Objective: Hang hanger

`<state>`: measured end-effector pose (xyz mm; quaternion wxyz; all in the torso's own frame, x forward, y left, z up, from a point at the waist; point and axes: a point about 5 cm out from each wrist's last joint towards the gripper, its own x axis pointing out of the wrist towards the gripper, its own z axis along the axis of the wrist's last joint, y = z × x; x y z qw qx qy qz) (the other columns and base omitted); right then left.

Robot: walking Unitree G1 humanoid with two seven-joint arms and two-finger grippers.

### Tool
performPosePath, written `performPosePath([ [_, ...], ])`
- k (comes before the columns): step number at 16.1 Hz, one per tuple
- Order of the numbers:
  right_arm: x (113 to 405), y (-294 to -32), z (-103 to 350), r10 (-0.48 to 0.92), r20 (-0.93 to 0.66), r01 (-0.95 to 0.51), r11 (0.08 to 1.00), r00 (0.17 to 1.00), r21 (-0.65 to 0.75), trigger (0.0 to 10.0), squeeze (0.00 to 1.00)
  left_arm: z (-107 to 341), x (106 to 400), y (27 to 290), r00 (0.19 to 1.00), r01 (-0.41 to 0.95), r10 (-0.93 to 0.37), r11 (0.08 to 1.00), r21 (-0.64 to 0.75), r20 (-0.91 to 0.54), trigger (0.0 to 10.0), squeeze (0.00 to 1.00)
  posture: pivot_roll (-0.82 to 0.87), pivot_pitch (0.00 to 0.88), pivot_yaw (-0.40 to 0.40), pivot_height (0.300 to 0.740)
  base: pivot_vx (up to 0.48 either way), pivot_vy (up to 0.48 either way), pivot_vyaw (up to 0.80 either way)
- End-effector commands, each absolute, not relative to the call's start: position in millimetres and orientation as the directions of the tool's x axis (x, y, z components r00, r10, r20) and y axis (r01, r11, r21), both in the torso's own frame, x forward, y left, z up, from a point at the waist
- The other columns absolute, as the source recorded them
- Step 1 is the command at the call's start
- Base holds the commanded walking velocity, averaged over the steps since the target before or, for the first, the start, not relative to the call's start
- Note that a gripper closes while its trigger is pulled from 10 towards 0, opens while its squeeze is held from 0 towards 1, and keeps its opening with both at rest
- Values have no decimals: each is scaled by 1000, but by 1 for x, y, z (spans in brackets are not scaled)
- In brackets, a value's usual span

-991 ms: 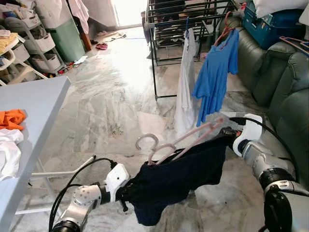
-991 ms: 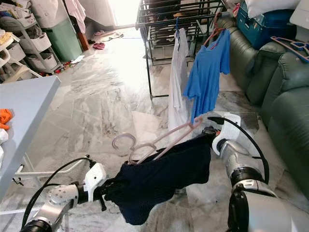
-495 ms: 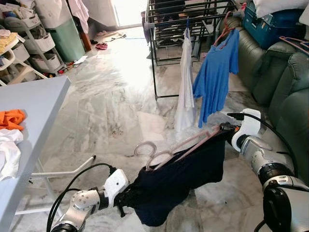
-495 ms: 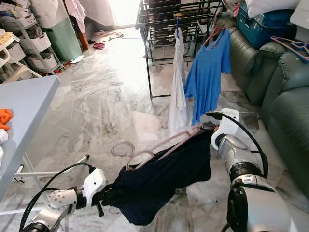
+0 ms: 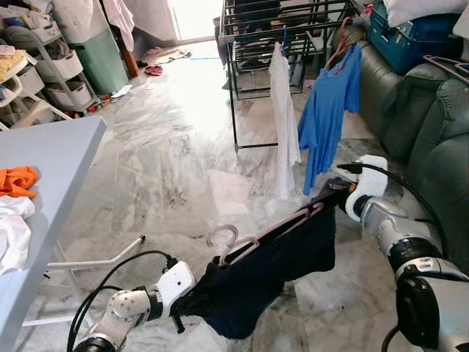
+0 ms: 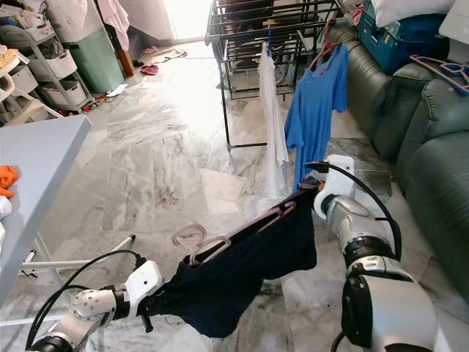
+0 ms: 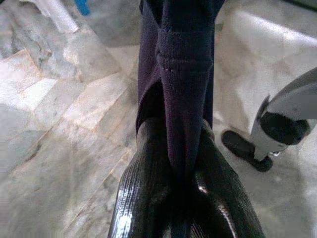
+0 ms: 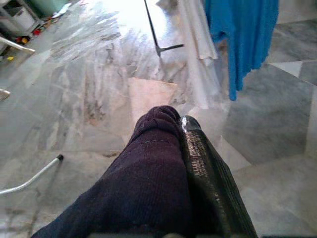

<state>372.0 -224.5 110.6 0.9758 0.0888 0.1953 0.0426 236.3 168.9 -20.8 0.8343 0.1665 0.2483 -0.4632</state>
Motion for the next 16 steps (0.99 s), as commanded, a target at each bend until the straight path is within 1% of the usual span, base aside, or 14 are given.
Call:
performPosePath([
  [1, 390, -232, 161, 84, -207, -53, 987, 975, 150, 0, 0, -41, 210, 204, 383, 831, -576, 557, -3, -722, 0, 0, -205, 0, 122, 740, 0, 0, 0],
  [3, 393, -221, 165, 120, -195, -90, 984, 973, 153, 0, 0, -43, 209, 199, 365, 843, -572, 538, 0, -735, 0, 0, -208, 0, 124, 740, 0, 0, 0],
  [5, 395, -205, 161, 154, -202, -128, 982, 967, 138, 0, 0, -42, 216, 189, 381, 842, -579, 540, 12, -721, 0, 0, -204, 0, 121, 740, 0, 0, 0],
  [6, 396, -194, 157, 176, -211, -150, 980, 962, 130, 0, 0, -40, 221, 180, 383, 851, -596, 525, 19, -705, 0, 0, -201, 0, 118, 740, 0, 0, 0],
  [8, 396, -183, 153, 196, -220, -174, 978, 956, 117, 0, 0, -38, 225, 172, 386, 855, -608, 518, 22, -694, 0, 0, -197, 0, 117, 740, 0, 0, 0],
  [10, 395, -157, 148, 254, -228, -229, 965, 940, 130, 0, 0, -34, 233, 151, 388, 866, -643, 500, 22, -660, 0, 0, -196, 0, 118, 740, 0, 0, 0],
  [12, 394, -140, 143, 291, -238, -263, 954, 926, 142, 0, 0, -32, 238, 136, 390, 870, -663, 492, 21, -639, 0, 0, -197, 0, 118, 740, 0, 0, 0],
  [14, 391, -129, 137, 320, -255, -293, 946, 912, 139, 0, 0, -29, 242, 126, 394, 873, -673, 487, 26, -625, 0, 0, -198, 0, 117, 740, 0, 0, 0],
  [15, 388, -123, 132, 335, -270, -312, 942, 903, 126, 0, 0, -26, 247, 120, 414, 867, -673, 496, 42, -613, 275, 0, -197, 0, 116, 740, 0, 0, 0],
  [16, 386, -120, 128, 339, -279, -319, 941, 898, 117, 0, 0, -24, 249, 118, 430, 860, -665, 507, 54, -610, 2588, 0, -196, 0, 116, 740, 0, 0, 0],
])
